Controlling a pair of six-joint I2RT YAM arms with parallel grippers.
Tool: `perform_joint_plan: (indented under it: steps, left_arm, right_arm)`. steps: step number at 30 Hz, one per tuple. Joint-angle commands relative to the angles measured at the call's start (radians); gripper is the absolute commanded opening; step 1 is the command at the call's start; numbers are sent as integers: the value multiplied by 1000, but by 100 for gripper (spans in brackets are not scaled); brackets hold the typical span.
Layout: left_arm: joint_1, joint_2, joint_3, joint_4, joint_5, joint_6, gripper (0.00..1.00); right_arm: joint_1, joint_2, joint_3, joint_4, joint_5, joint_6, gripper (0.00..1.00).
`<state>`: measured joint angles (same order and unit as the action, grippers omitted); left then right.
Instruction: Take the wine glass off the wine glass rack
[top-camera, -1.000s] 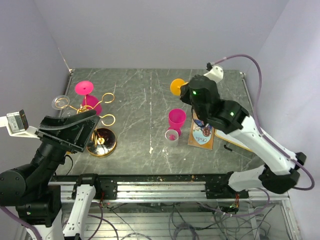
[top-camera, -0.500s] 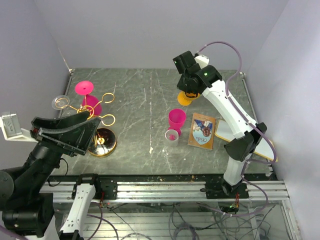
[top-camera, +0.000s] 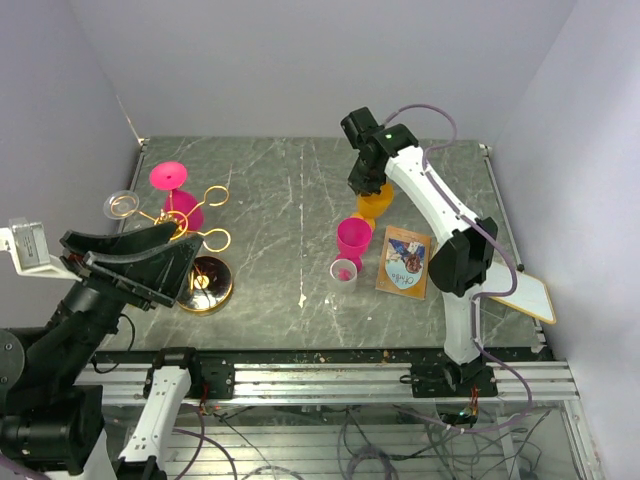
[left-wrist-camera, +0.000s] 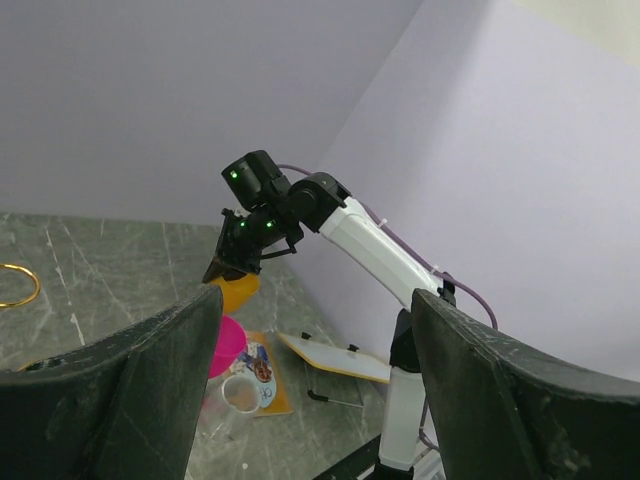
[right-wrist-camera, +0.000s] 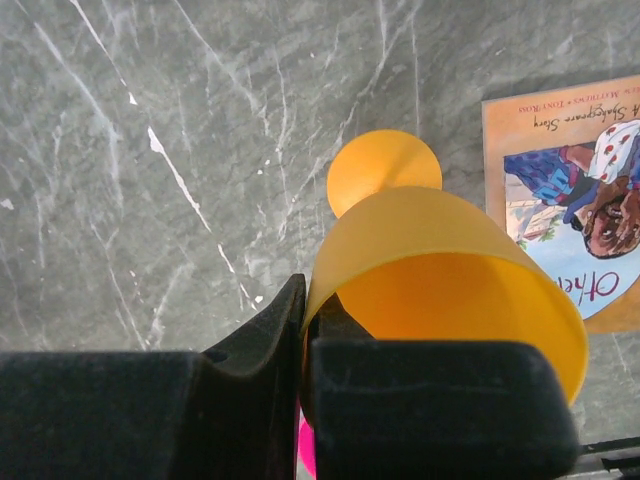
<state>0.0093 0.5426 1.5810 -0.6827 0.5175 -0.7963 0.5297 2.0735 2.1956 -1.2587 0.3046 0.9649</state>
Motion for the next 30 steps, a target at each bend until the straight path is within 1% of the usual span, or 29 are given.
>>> perform_joint_plan:
  steps: [1, 6, 11, 19, 25, 26, 28, 30]
  left_arm:
    - [-5, 18, 9, 1, 37, -10, 86]
    - [-4, 10, 11, -6, 19, -23, 86]
    - [-4, 0, 1, -6, 12, -39, 86]
    - [-6, -15, -51, 36, 15, -119, 85]
    - [-4, -12, -35, -3, -4, -127, 85]
    - [-5, -9, -28, -12, -6, -126, 85]
    - [-4, -2, -9, -42, -20, -116, 85]
    - [-4, 3, 10, -68, -36, -107, 85]
  right_arm:
    - [-5, 13, 15, 1, -4, 24, 0]
    - [-5, 16, -38, 23, -19, 36, 0]
    - [-6, 23, -73, 37, 17, 34, 0]
    - [-4, 6, -145, 93, 10, 30, 0]
    - [-2, 17, -141, 100, 15, 30, 0]
    - [-2, 17, -143, 99, 20, 32, 2]
    - [-2, 12, -152, 98, 35, 36, 11]
    - [-2, 6, -159, 96, 41, 33, 15]
